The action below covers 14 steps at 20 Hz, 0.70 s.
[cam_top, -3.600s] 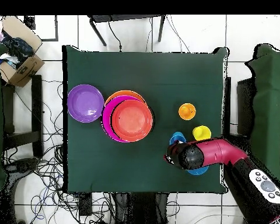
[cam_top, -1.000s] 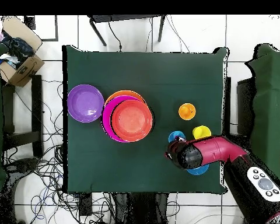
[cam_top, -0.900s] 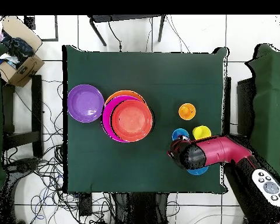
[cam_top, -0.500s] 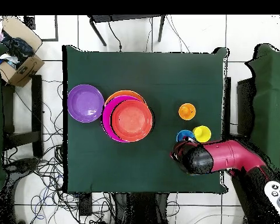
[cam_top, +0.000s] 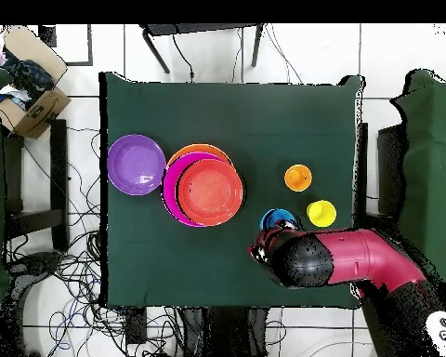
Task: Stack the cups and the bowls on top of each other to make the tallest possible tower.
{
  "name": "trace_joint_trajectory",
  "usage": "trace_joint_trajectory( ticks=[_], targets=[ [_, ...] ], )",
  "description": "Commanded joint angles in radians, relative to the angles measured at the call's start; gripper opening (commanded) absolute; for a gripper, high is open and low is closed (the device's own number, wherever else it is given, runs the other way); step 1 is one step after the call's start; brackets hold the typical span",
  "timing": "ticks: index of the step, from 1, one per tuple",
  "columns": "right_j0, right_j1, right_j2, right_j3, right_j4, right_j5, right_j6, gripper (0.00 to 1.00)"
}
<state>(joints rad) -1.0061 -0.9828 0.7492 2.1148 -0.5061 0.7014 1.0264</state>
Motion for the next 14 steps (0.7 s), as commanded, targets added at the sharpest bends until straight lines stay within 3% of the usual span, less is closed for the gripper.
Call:
trace_joint_trajectory(
  ticks=[1,14],
  targets=[
    [0.066,-0.094,0.103,0.146,0.119,0.03,0.038,0.0],
    [0.221,-0.112,0.07,0.093,0.206,-0.006,0.123,0.0]
  ],
)
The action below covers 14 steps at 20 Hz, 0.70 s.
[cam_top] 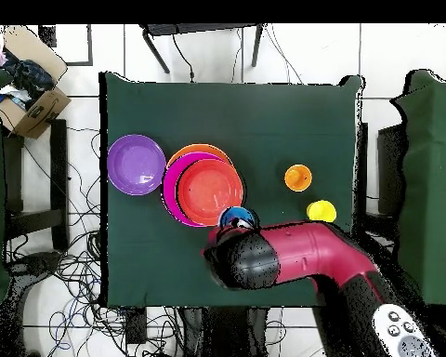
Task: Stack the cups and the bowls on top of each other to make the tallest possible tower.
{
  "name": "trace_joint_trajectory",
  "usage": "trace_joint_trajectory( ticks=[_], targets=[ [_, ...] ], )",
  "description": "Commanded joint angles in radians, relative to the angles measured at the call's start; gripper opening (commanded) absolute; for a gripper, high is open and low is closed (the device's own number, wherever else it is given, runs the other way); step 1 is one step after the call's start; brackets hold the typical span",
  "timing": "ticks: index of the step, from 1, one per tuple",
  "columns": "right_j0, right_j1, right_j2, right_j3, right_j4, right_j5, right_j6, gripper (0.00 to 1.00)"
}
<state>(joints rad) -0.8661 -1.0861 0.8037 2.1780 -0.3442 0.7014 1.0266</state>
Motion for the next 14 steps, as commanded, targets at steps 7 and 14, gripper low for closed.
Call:
trace_joint_trajectory(
  ticks=[7,14],
  targets=[
    [0.137,0.098,-0.074,-0.02,-0.059,-0.09,0.146,0.0],
    [0.16,0.129,-0.113,-0.032,-0.094,-0.164,0.147,0.0]
  ],
)
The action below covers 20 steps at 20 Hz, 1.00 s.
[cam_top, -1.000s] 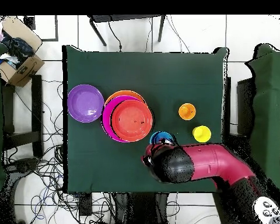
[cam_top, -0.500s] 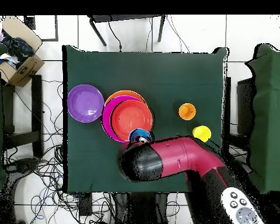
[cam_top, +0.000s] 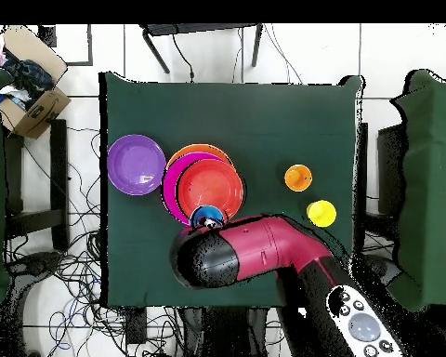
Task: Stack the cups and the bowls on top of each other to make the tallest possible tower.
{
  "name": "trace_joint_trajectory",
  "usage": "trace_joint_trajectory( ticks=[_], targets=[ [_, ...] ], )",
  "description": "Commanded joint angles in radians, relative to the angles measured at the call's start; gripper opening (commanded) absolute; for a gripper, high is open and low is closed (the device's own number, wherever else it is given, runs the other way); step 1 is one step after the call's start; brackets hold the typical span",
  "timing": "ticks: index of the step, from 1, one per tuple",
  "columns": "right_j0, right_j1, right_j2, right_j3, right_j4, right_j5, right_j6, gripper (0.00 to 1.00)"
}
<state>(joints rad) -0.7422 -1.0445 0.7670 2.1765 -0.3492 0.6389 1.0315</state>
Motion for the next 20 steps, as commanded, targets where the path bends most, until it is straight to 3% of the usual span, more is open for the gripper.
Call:
trace_joint_trajectory(
  ticks=[1,20],
  targets=[
    [0.039,0.088,-0.079,-0.034,-0.088,-0.103,0.139,0.0],
    [0.043,0.185,-0.125,-0.118,-0.15,-0.163,0.087,0.0]
  ],
)
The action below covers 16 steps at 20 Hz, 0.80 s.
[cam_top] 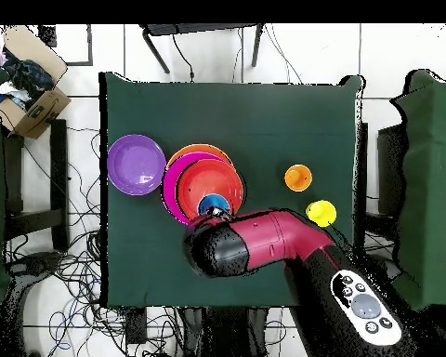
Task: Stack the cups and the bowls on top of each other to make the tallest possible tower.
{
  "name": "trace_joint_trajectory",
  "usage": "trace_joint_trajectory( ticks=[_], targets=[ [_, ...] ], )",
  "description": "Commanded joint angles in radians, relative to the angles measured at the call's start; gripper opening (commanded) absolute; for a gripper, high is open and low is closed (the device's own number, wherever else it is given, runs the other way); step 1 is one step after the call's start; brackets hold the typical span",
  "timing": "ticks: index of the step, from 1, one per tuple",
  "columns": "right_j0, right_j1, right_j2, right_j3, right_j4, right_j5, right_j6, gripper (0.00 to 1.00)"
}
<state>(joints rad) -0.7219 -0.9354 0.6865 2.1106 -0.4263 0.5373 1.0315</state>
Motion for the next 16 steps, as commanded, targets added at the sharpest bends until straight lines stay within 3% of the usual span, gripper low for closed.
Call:
trace_joint_trajectory(
  ticks=[1,9,16],
  targets=[
    [0.023,0.078,-0.041,-0.054,-0.073,-0.065,0.088,0.0],
    [0.034,0.087,-0.028,-0.077,-0.06,-0.061,0.093,0.0],
    [0.032,0.126,-0.044,-0.118,-0.088,-0.047,0.07,0.0]
  ],
)
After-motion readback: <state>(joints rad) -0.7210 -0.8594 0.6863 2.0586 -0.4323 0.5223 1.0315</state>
